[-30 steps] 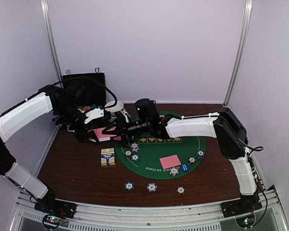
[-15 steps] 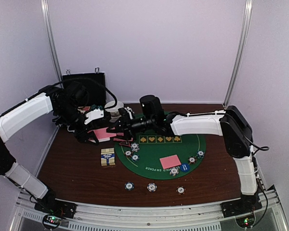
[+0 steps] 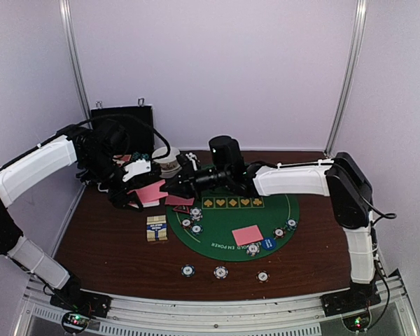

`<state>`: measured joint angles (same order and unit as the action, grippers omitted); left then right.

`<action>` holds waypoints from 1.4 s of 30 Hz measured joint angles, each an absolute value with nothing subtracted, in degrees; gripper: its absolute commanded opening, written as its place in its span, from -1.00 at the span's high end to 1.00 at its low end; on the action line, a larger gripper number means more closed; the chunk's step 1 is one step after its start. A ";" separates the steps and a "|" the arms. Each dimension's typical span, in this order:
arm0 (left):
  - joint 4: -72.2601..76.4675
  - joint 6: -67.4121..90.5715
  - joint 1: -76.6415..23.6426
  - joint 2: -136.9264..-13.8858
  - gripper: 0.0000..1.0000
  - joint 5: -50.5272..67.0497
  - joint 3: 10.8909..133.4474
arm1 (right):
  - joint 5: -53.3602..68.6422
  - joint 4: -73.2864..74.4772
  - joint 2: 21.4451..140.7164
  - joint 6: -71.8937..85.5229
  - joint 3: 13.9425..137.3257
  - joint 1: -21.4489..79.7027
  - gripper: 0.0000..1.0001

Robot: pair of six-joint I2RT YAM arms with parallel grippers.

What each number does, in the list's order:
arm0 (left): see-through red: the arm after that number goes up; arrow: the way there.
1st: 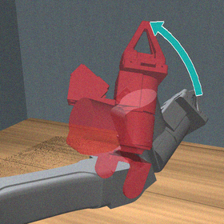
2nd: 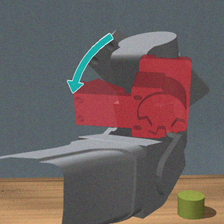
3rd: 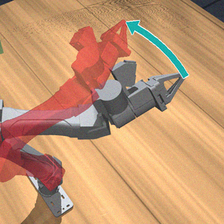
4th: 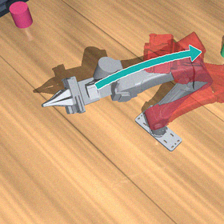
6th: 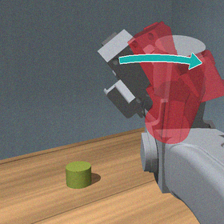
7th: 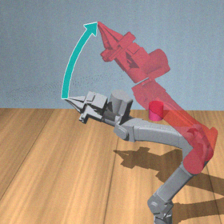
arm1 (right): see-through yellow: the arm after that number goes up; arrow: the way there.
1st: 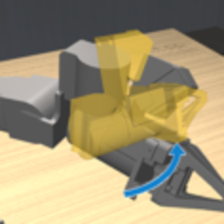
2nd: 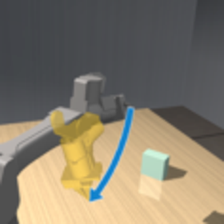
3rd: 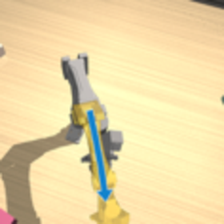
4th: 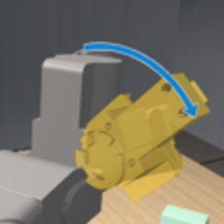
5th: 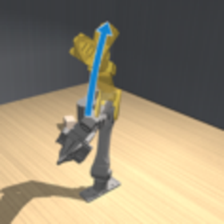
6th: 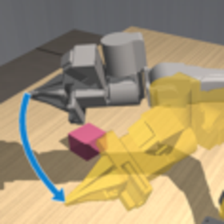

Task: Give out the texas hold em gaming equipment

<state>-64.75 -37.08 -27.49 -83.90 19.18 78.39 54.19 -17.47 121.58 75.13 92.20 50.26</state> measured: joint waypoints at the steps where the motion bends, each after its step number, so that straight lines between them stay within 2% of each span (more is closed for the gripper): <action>1: -64.73 -37.08 -27.49 -83.90 1.00 19.18 78.39 | 54.22 -17.52 121.47 75.24 92.16 50.19 1.00; 8: -64.75 -37.10 -27.49 -83.90 1.00 18.57 78.39 | 55.31 -16.82 118.52 74.56 89.71 47.09 1.00; 18: -64.77 -37.12 -27.49 -83.90 1.00 18.17 78.39 | 55.46 -4.40 116.11 64.07 89.69 32.27 1.00; 28: -64.77 -37.12 -27.49 -83.90 1.00 18.17 78.39 | 47.94 18.68 126.10 45.65 105.86 22.55 1.00; 42: -64.79 -37.17 -27.49 -83.90 1.00 18.20 78.39 | 39.86 30.17 140.53 38.11 122.45 21.61 1.00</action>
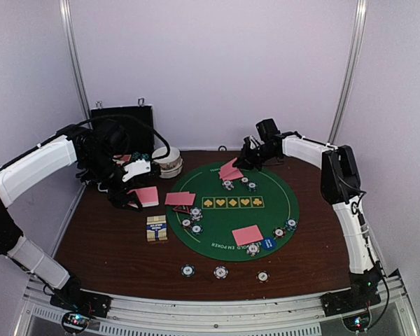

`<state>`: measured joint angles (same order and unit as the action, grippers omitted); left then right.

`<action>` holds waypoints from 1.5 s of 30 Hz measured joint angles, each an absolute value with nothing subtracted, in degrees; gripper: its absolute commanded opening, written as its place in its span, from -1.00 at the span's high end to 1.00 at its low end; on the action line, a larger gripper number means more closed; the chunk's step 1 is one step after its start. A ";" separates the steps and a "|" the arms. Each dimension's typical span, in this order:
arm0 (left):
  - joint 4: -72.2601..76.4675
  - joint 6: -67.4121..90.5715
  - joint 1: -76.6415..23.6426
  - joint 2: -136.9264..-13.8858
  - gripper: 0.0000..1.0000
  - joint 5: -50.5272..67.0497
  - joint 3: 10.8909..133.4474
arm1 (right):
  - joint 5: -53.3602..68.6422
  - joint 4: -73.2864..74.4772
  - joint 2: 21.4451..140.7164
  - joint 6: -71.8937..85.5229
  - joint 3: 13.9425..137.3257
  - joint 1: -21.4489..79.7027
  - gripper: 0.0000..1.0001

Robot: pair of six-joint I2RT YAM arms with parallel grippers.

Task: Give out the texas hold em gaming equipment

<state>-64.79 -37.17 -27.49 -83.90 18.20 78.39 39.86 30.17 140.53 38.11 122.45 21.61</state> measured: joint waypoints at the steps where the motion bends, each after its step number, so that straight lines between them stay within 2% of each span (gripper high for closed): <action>1: -64.79 -37.19 -27.49 -83.90 1.00 18.22 78.39 | 39.77 30.33 140.99 38.09 123.31 21.52 1.00; 8: -64.79 -37.54 -27.49 -83.90 1.00 18.20 78.39 | 38.98 30.37 144.05 38.11 128.14 20.78 1.00; 11: -64.79 -37.58 -27.49 -83.90 1.00 18.20 78.39 | 38.74 30.26 145.10 38.17 128.49 20.64 0.92; 19: -64.79 -37.60 -27.49 -83.90 1.00 18.20 78.39 | 38.04 31.14 147.26 37.93 129.14 20.64 0.30; 30: -64.79 -37.60 -27.49 -83.88 1.00 18.20 78.39 | 32.38 36.34 145.08 33.12 130.17 20.64 -0.30; 31: -64.79 -37.60 -27.49 -83.90 1.00 18.20 78.39 | 31.62 36.84 144.09 32.45 129.97 20.64 -0.47; 33: -64.79 -37.60 -27.49 -83.90 1.00 18.17 78.39 | 30.13 36.62 138.98 31.81 127.90 20.71 -0.59; 40: -64.79 -37.56 -27.49 -83.90 1.00 17.96 78.39 | 32.42 26.79 118.72 34.94 106.69 24.14 -0.86; 45: -64.77 -37.43 -27.49 -83.90 1.00 17.93 78.39 | 36.42 16.45 110.00 40.32 93.54 31.70 -0.93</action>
<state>-64.77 -37.43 -27.49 -83.90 17.93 78.39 36.42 16.45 110.00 40.32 93.54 31.70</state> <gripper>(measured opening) 0.663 0.953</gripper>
